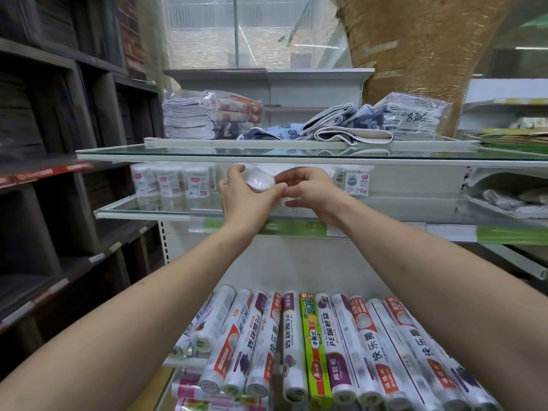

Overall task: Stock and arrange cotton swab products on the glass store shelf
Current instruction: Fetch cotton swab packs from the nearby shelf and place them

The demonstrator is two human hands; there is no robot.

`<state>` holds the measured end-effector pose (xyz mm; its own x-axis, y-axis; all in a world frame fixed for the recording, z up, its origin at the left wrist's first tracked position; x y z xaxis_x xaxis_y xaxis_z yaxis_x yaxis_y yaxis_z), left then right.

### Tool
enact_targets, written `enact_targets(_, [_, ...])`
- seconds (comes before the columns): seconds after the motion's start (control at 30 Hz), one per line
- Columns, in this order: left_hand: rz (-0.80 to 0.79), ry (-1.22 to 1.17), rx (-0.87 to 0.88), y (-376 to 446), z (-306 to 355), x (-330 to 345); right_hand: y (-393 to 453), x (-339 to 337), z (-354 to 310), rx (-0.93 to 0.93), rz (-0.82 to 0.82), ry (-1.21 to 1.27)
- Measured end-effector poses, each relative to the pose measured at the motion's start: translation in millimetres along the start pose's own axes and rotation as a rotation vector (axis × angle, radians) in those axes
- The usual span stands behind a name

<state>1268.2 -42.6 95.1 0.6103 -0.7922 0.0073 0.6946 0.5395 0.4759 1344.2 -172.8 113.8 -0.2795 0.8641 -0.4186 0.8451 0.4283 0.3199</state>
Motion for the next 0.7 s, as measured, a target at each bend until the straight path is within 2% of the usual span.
enact_targets(0.17, [0.098,-0.138,0.005,5.9,2.1,1.2,-0.9,-4.4,1.5,-0.006,-0.046,0.068])
enact_targets(0.27, [0.124,-0.161,0.012,6.0,3.7,-4.5,0.3,-7.2,3.3,0.018,0.019,0.038])
enact_targets(0.43, [-0.049,-0.232,-0.006,12.4,-0.9,-12.8,8.3,-20.0,14.4,0.117,0.238,0.105])
enact_targets(0.57, [-0.211,-0.189,-0.013,19.1,0.6,-16.0,9.7,-34.8,23.6,0.140,0.328,0.109])
enact_targets(0.7, [-0.222,-0.110,-0.018,30.2,3.5,-13.7,9.5,-45.9,28.1,0.154,0.373,0.094])
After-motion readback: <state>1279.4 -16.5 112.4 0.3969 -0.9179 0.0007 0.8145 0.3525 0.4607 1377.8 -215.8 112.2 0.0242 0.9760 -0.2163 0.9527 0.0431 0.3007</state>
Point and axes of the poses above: each hand's wrist, its own y-axis towards the middle knuckle, its own x-axis out of the palm, z = x × y, the point moved 2 cm from there along y, towards the middle knuckle, and after that the axes turned 14 degrees about -y, right-handed, at the moved point
